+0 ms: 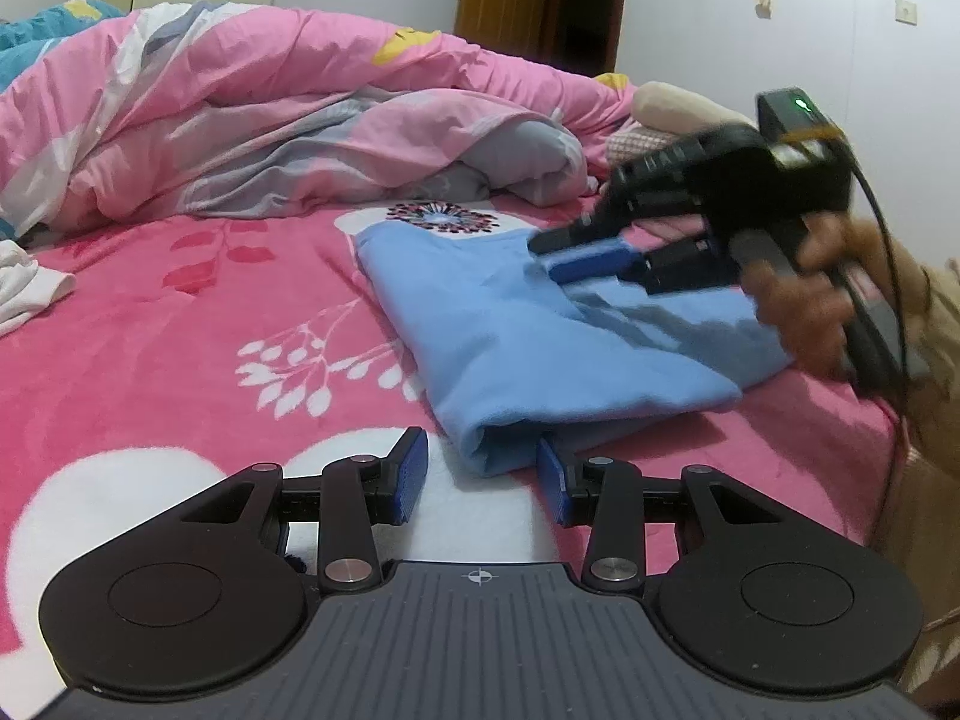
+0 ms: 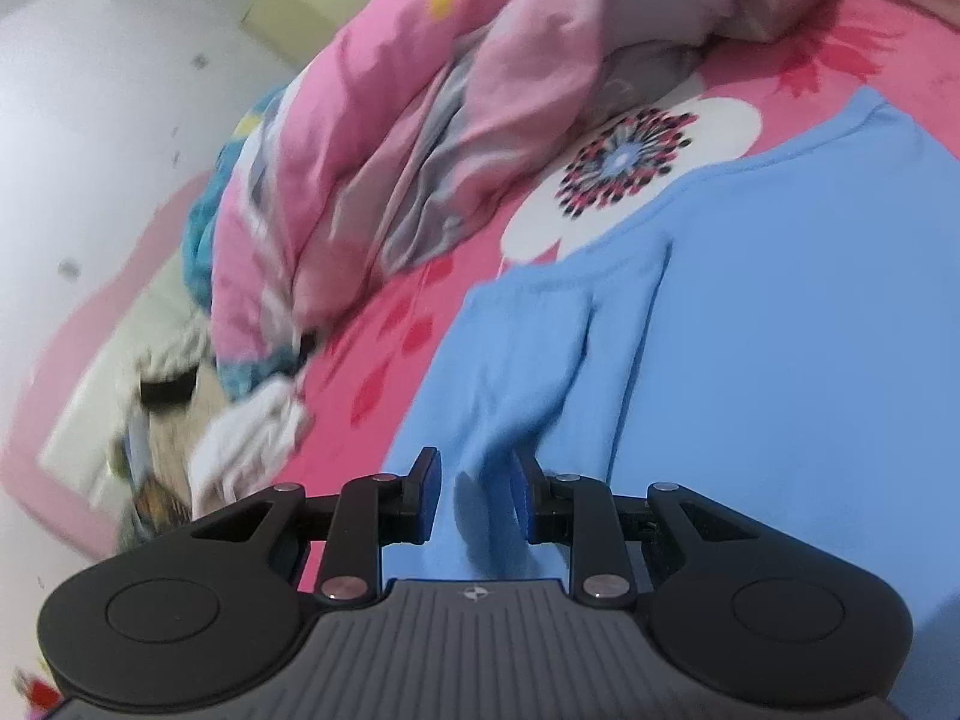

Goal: Fold clothes
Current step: 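Open the right gripper and press the folded shirt flat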

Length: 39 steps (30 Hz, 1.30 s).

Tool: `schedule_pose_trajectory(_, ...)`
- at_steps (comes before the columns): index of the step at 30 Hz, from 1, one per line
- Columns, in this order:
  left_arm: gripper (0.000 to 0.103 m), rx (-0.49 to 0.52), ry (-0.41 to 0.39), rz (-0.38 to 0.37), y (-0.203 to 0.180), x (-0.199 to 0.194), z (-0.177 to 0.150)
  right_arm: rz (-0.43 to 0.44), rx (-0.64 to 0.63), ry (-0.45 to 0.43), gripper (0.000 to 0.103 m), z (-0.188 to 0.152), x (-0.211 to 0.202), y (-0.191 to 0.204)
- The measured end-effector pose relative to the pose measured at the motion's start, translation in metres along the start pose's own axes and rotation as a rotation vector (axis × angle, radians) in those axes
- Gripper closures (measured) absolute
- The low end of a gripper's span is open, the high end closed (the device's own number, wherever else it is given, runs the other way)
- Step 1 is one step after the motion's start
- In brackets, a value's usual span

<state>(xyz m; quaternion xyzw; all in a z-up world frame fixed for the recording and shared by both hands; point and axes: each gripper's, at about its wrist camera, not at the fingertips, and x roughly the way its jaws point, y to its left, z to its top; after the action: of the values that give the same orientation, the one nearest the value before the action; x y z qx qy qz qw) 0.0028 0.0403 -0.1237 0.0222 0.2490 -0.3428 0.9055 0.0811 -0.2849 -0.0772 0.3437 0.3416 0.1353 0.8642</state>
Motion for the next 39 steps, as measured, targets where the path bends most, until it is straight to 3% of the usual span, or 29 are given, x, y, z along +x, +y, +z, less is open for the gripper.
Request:
schedule_pose_trajectory(6, 0.063, -0.011, -0.019, -0.012, 0.003, -0.001, -0.003, -0.056, 0.054, 0.021, 0.076, 0.028, 0.032, -0.014)
schedule_pose_trajectory(9, 0.063, -0.009, -0.025, -0.015, 0.003, -0.001, -0.004, -0.082, 0.044, 0.022, 0.091, 0.036, 0.044, -0.016)
schedule_pose_trajectory(10, 0.063, -0.009, -0.027, -0.016, 0.003, -0.001, -0.004, -0.087, 0.033, 0.016, 0.101, 0.038, 0.046, -0.016)
schedule_pose_trajectory(11, 0.063, -0.010, -0.028, -0.017, 0.003, -0.001, -0.004, -0.092, 0.021, 0.009, 0.103, 0.040, 0.048, -0.015)
schedule_pose_trajectory(19, 0.063, -0.005, -0.030, -0.016, 0.002, -0.001, -0.005, -0.120, -0.103, -0.162, 0.103, 0.062, 0.031, 0.006)
schedule_pose_trajectory(25, 0.063, -0.004, -0.028, -0.012, 0.002, 0.001, -0.004, -0.086, 0.021, -0.011, 0.099, 0.058, 0.044, -0.011)
schedule_pose_trajectory(28, 0.063, -0.005, -0.028, -0.011, 0.002, 0.001, -0.005, -0.121, 0.005, 0.022, 0.085, 0.050, 0.050, -0.011)
schedule_pose_trajectory(34, 0.063, -0.005, -0.031, -0.012, 0.003, 0.001, -0.005, -0.167, -0.037, 0.041, 0.084, 0.052, 0.062, -0.010)
schedule_pose_trajectory(39, 0.063, -0.006, -0.034, -0.015, 0.003, 0.000, -0.006, -0.218, -0.116, -0.003, 0.083, 0.053, 0.055, 0.002)
